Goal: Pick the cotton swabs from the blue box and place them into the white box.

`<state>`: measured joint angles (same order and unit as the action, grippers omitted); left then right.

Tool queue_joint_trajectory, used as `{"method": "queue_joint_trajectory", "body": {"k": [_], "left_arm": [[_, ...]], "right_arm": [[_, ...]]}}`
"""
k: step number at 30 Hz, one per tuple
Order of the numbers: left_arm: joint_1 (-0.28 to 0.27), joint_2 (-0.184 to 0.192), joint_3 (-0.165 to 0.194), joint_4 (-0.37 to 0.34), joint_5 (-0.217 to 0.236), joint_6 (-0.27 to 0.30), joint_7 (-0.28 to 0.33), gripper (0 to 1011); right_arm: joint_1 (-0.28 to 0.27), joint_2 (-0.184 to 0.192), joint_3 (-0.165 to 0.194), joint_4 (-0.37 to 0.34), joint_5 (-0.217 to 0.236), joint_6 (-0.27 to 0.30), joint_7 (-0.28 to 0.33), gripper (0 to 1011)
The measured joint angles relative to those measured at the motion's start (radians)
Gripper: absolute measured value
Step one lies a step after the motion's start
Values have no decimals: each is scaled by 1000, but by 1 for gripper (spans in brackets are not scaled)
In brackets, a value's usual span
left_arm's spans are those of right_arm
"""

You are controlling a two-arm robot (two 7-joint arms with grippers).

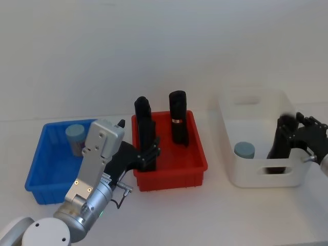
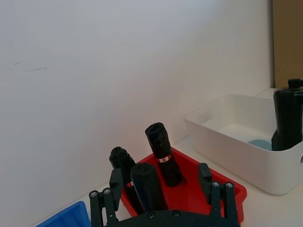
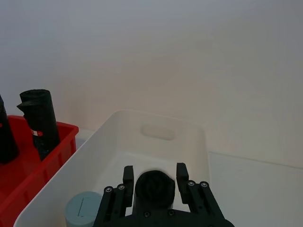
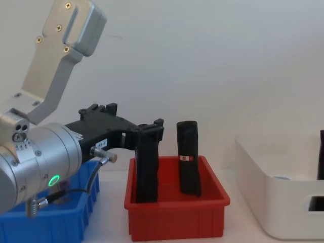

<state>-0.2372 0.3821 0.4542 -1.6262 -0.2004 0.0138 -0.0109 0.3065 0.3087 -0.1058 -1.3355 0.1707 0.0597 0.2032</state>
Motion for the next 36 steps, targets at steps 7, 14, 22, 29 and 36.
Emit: {"method": "queue_joint_trajectory", "body": {"k": [7, 14, 22, 29, 36], "left_arm": [[0, 0, 0, 0, 0, 0, 0, 1004], [0, 0, 0, 0, 0, 0, 0, 1004], [0, 0, 0, 0, 0, 0, 0, 1004], [0, 0, 0, 0, 0, 0, 0, 1004], [0, 0, 0, 0, 0, 0, 0, 1004]], "right_arm": [[5, -2, -1, 15, 3, -13, 10, 720], [2, -1, 1, 5, 6, -32, 11, 905], [-19, 7, 9, -50, 9, -53, 1, 1002], [-46, 19, 20, -119, 14, -62, -13, 1002], [-58, 25, 24, -152, 15, -65, -18, 1002]]}}
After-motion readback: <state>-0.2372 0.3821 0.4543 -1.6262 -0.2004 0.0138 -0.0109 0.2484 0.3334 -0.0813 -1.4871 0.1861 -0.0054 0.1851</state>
